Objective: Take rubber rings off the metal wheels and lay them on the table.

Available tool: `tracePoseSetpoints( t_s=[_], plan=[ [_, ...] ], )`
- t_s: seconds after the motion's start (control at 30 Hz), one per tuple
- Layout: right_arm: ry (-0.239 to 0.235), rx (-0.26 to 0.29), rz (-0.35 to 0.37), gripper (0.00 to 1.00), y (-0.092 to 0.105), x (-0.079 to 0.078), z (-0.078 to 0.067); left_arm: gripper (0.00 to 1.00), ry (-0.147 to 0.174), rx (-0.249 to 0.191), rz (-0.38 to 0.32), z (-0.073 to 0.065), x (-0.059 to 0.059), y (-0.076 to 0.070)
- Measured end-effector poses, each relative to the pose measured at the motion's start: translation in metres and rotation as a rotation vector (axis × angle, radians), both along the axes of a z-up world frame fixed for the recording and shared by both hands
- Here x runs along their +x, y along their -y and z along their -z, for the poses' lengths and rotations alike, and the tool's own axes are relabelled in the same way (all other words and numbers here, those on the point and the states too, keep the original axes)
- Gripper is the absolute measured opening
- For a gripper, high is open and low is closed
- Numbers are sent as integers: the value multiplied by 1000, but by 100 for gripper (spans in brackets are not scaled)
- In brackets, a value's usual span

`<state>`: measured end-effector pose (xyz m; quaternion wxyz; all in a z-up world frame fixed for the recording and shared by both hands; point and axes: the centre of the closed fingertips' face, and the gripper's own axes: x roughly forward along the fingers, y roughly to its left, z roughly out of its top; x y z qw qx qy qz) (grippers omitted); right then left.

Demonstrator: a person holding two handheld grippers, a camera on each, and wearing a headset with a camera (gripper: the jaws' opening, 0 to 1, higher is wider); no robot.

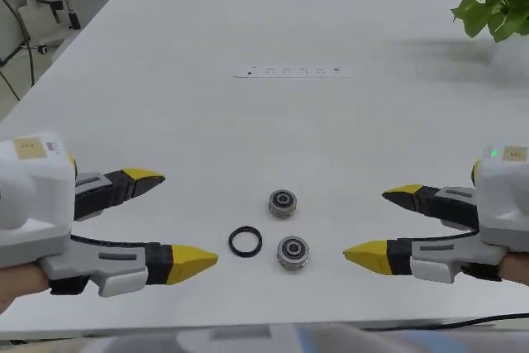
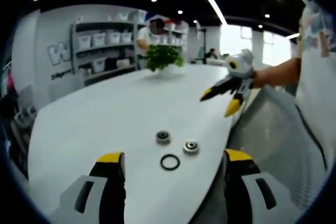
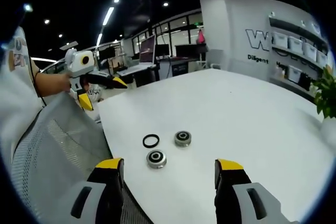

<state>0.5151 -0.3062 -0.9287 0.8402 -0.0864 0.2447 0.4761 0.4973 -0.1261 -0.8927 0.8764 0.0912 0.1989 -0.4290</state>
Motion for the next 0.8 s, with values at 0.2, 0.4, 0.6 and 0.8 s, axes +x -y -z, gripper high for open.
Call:
tracePoseSetpoints(
  t_s=[0.2,0.4,0.6,0.8],
  plan=[
    [-2,6,19,71,4,-2,1,77,-8,7,-10,3,-2,-3],
    [-5,14,32,71,6,-3,2,77,-5,7,-21,2,-2,-6],
    [1,10,35,72,7,-4,2,77,-5,7,-28,2,-3,-7],
    [13,2,36,72,8,-3,1,77,-2,9,-32,3,-4,-8]
  ],
)
